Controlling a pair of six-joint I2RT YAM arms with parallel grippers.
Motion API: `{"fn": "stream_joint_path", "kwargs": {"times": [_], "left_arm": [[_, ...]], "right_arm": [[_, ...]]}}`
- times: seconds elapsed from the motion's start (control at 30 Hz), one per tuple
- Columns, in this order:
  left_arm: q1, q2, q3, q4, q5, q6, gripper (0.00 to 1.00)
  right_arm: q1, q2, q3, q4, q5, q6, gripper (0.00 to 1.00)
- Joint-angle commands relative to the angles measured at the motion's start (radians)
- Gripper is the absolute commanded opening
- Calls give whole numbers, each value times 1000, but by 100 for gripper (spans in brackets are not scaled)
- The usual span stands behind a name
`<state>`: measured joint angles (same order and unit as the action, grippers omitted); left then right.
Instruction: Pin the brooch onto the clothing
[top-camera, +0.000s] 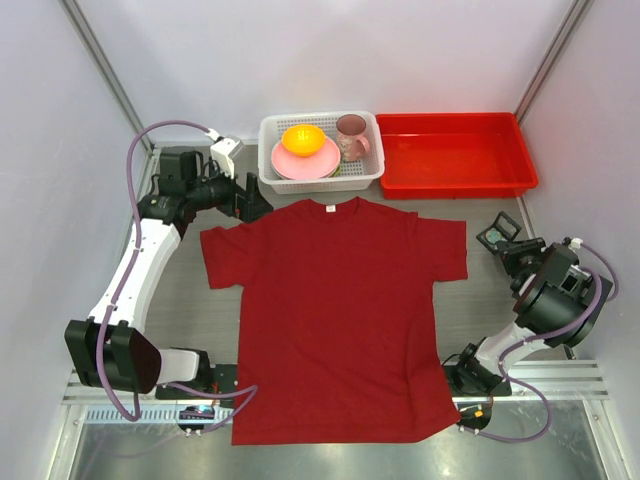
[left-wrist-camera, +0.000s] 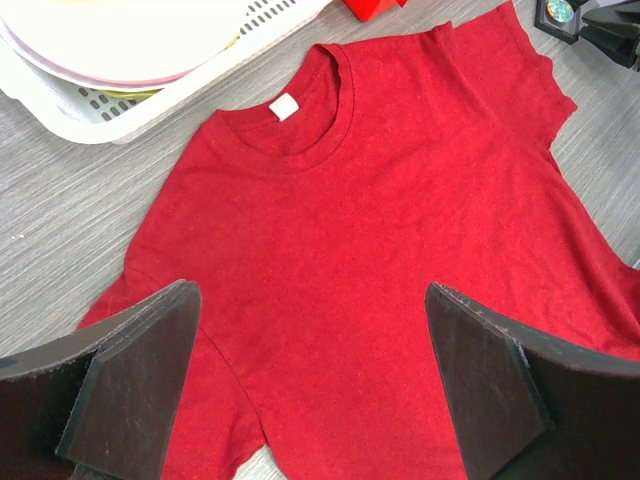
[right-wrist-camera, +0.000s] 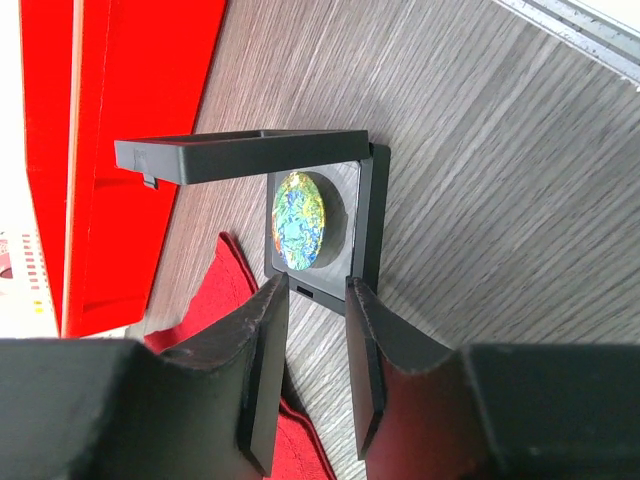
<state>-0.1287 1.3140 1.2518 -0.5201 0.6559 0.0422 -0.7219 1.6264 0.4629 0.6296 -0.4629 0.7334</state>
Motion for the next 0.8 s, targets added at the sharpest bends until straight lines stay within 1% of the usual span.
{"fn": "stream_joint_path", "kwargs": {"times": [0.0,0.2,0.4,0.77], "left_arm": [[-2,2,-9,40,14,16,99],[-2,8,-6,45,16,12,99],[-2,17,-5,48,13,8,99],[-3,30,-11,61,14,1,98]], "right_arm": [[-4,0,20,82,-10,24,35],[-4,26,26,116,-19,52,35],[-4,59,36,114,-14,54,35],[-4,119,42,205,-42,95,35]]}}
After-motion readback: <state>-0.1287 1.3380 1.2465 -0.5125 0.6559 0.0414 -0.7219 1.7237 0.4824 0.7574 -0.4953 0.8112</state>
